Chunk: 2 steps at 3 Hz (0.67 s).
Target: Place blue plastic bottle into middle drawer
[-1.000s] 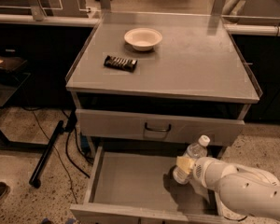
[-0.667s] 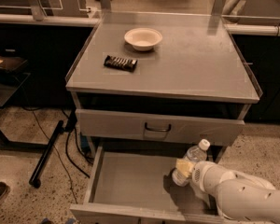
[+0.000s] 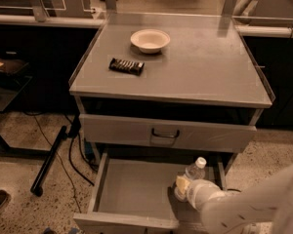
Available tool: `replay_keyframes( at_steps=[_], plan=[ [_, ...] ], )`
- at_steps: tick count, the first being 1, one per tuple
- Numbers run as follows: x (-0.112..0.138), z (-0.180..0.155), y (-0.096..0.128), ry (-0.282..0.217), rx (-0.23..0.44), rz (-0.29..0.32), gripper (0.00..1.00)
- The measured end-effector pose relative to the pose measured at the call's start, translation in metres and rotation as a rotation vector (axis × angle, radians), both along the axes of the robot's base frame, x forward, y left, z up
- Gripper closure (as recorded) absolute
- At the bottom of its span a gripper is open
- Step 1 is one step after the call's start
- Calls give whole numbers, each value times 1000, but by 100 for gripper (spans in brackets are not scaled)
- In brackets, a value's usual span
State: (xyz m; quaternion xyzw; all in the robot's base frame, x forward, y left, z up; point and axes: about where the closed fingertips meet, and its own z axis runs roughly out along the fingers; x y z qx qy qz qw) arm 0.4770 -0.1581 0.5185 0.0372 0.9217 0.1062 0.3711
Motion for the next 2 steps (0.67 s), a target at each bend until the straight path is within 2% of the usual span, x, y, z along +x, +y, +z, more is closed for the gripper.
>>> replay_keyframes(
  at_steps=[1,2],
  plan=[
    [14,9,-15,-61,3,-93,100],
    [7,-2,-7,-38,11,-95,100]
  ],
)
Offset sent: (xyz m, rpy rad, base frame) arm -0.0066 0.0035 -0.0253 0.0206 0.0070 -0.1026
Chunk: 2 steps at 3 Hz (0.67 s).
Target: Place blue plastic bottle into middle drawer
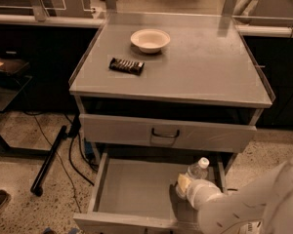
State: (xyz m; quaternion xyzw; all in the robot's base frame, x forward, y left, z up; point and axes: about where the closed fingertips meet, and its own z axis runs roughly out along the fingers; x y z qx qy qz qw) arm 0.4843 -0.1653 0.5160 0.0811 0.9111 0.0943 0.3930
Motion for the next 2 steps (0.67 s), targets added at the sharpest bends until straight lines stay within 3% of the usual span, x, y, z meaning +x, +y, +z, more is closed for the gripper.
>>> replay_keyframes(
  at_steps=[2],
  plan=[
    [-8,-45,13,32,65,-81,100]
  ],
)
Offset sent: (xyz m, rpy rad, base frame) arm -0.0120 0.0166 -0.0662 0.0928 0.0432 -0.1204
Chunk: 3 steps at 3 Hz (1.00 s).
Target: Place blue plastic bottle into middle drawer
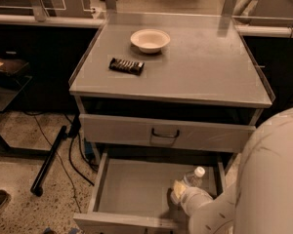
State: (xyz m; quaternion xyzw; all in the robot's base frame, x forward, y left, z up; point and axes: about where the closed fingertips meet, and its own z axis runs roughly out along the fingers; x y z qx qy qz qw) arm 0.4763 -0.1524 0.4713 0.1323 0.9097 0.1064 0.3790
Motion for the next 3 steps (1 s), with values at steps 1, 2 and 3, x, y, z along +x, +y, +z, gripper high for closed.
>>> replay_keyframes(
  at_steps=[1,2,3],
  plan=[
    [0,0,0,0,0,0,100],
    [0,-2,0,-15,-16,-10,100],
    [-1,-8,1,-45,-51,-28,100]
  ],
)
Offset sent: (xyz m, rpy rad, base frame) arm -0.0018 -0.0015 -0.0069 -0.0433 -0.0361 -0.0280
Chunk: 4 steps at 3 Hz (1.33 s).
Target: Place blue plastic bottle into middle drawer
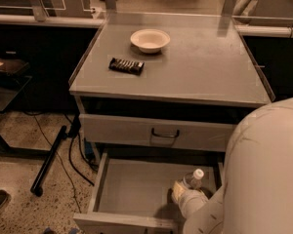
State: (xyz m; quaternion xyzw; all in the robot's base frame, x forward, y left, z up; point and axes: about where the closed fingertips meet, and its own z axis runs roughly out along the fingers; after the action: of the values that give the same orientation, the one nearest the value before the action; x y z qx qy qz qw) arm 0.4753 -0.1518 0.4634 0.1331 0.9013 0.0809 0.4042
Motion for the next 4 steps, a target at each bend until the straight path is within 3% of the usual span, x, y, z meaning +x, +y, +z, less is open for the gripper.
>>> replay_keyframes(
  at_steps=[1,2,4],
  plan=[
    [0,0,0,0,0,0,100],
    [13,-31,9,31,15,-11,100],
    [12,-33,14,29,26,-11,100]
  ],
)
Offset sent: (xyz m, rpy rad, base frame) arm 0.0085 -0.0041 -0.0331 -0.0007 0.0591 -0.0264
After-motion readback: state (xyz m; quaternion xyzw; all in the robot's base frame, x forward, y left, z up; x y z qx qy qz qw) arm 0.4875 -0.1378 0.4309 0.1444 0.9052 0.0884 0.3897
